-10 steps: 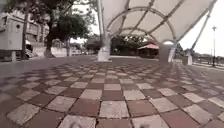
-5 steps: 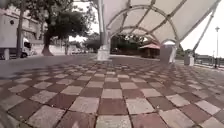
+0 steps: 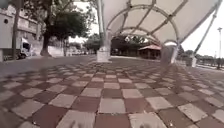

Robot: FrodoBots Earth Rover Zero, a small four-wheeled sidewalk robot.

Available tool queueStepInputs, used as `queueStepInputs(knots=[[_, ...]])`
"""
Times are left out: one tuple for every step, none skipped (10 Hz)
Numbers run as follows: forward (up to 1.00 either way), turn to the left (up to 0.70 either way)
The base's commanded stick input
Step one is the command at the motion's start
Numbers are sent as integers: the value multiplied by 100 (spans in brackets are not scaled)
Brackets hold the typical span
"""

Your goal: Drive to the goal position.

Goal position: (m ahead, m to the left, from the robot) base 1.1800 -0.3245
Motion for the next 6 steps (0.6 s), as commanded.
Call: queueStepInputs(knots=[[70,-30],[70,-35],[70,-35],[70,-35],[70,-35],[70,-35]])
